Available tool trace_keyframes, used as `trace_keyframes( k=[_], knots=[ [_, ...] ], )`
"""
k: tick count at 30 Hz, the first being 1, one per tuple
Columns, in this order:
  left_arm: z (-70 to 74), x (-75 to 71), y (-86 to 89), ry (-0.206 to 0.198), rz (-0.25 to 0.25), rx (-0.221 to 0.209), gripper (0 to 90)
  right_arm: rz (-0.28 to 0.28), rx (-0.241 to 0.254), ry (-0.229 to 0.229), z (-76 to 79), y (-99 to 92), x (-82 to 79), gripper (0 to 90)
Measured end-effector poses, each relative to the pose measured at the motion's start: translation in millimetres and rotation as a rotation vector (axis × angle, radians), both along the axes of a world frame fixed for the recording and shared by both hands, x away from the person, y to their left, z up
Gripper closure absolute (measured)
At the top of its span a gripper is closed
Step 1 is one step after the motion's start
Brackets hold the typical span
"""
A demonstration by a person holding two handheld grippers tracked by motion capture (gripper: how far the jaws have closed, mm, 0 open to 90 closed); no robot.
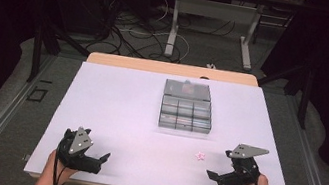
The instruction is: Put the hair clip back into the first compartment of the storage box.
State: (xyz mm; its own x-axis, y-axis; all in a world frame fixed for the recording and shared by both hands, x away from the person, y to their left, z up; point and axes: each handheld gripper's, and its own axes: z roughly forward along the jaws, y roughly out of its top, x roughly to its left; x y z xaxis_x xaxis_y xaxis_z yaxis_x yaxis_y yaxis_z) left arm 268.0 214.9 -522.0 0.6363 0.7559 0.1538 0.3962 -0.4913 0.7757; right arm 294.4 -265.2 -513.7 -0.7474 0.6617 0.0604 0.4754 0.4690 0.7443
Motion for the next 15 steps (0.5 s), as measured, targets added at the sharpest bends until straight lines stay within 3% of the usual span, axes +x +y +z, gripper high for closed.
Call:
trace_keyframes(
  k=[15],
  knots=[
    [-0.3,0.9,-0.4,0.000,0.002,0.010,0.4,0.008,-0.013,0.007,-2.3,17.6,17.7,0.0]
  ],
)
